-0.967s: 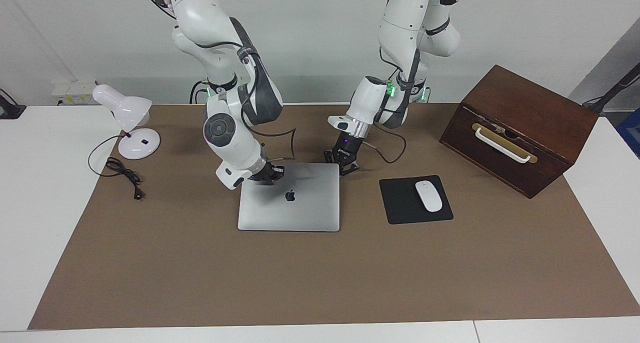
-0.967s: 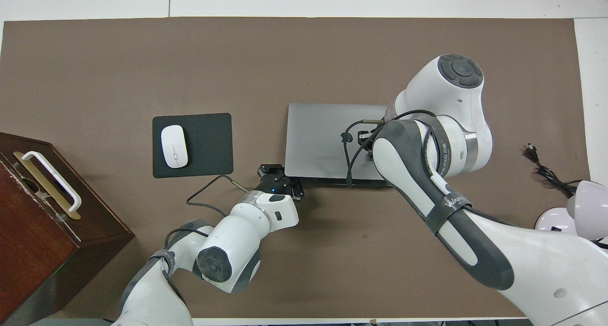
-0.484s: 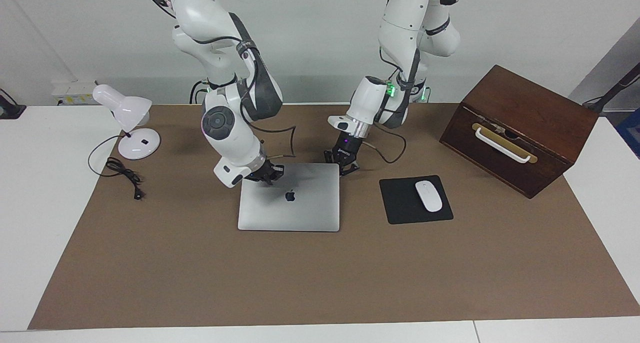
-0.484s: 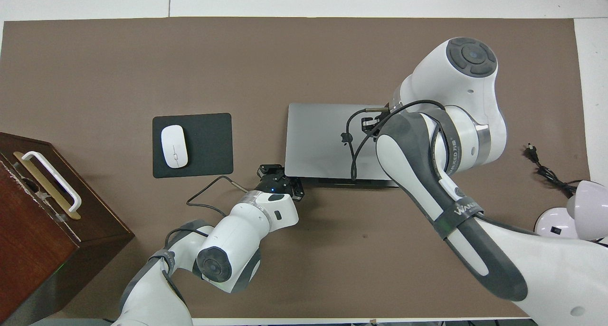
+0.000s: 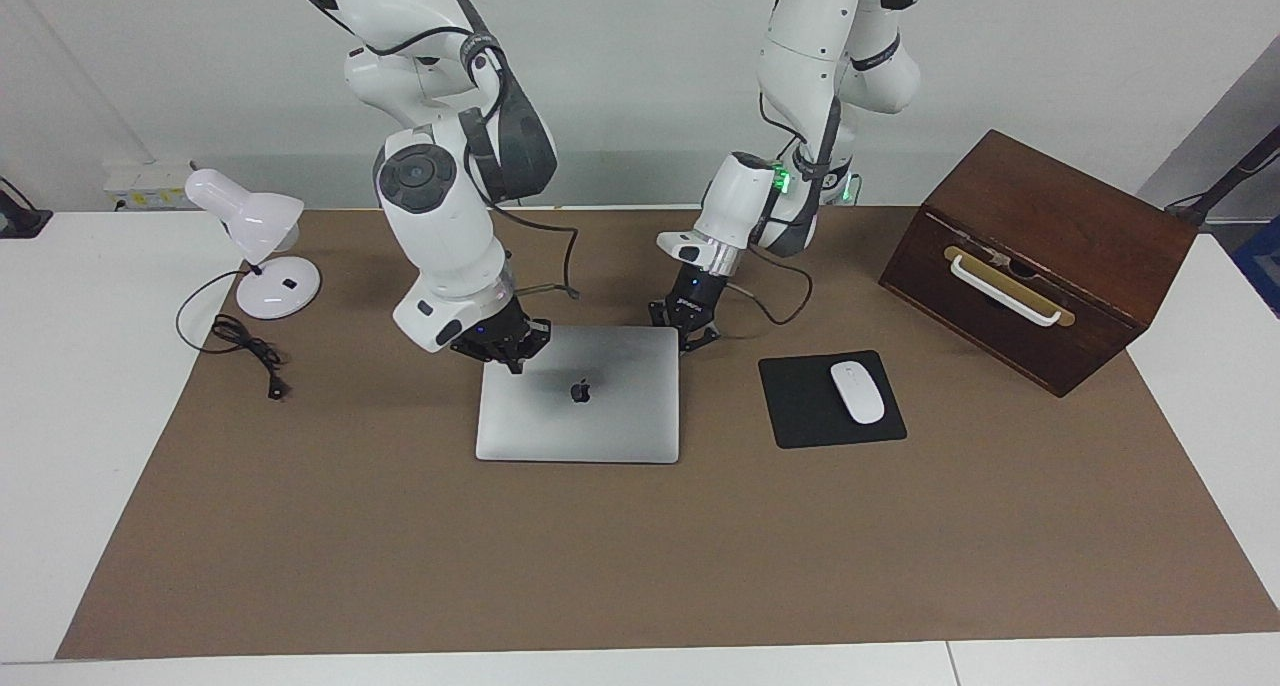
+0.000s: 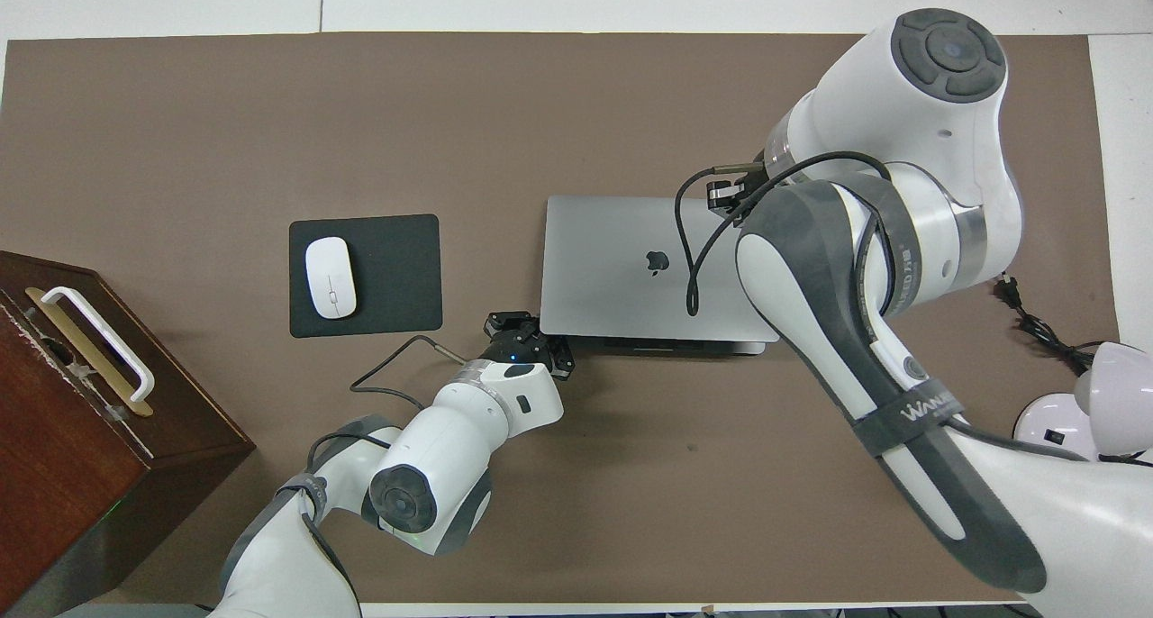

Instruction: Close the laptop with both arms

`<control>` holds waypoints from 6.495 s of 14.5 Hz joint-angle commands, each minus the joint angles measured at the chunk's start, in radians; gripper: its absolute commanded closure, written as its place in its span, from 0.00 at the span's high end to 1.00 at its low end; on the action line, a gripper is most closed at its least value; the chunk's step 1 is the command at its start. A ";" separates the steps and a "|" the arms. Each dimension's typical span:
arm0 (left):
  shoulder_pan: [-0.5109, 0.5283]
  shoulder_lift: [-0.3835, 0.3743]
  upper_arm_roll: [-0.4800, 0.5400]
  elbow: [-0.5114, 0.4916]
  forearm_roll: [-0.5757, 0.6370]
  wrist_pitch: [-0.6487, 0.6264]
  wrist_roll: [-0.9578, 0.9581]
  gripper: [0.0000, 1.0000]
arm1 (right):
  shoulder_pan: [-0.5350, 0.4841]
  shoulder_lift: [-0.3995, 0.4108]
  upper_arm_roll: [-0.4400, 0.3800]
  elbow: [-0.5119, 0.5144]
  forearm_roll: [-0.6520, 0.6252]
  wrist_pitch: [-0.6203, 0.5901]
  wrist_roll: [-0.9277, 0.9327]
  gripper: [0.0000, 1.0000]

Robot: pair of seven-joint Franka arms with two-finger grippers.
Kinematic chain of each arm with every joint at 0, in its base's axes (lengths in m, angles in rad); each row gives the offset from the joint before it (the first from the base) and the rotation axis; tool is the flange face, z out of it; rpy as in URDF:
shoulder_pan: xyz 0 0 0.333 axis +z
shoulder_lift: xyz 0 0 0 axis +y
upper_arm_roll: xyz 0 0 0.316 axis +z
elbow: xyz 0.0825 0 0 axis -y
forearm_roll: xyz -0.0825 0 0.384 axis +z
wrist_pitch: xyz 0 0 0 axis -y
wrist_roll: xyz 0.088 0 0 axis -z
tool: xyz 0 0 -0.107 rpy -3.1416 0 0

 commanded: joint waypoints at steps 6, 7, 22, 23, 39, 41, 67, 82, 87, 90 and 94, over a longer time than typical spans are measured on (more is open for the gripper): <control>0.056 -0.275 0.001 -0.038 -0.013 -0.398 0.003 0.00 | -0.050 -0.093 0.002 0.036 -0.018 -0.127 0.013 0.16; 0.058 -0.315 0.002 -0.038 -0.013 -0.471 0.008 0.00 | -0.058 -0.112 0.002 0.033 -0.022 -0.138 0.011 0.24; 0.226 -0.702 0.007 0.072 -0.013 -1.266 -0.019 0.00 | -0.134 -0.302 0.003 -0.038 -0.064 -0.297 -0.047 1.00; 0.251 -0.705 0.007 0.097 -0.013 -1.323 -0.021 0.00 | -0.147 -0.317 0.003 -0.056 -0.064 -0.299 -0.056 1.00; 0.722 -0.683 0.007 0.365 0.045 -1.589 -0.105 1.00 | -0.220 -0.339 0.005 -0.089 -0.071 -0.282 -0.098 1.00; 0.746 -0.663 0.002 0.427 0.086 -1.627 -0.109 1.00 | -0.237 -0.334 0.003 -0.083 -0.082 -0.279 -0.171 1.00; 0.605 -0.383 0.145 0.841 0.155 -1.923 -0.124 1.00 | -0.263 -0.307 -0.010 0.006 -0.073 -0.291 -0.198 1.00; 0.593 -0.381 0.142 0.829 0.209 -1.954 -0.116 1.00 | -0.263 -0.307 -0.003 0.006 -0.082 -0.290 -0.196 1.00; 0.590 -0.381 0.139 0.829 0.208 -1.954 -0.116 1.00 | -0.263 -0.307 -0.003 0.006 -0.081 -0.291 -0.198 1.00; 0.590 -0.383 0.139 0.830 0.206 -1.952 -0.115 1.00 | -0.263 -0.307 -0.003 0.006 -0.081 -0.291 -0.198 1.00; 0.590 -0.381 0.137 0.832 0.198 -1.951 -0.115 1.00 | -0.263 -0.307 -0.003 0.006 -0.080 -0.291 -0.198 1.00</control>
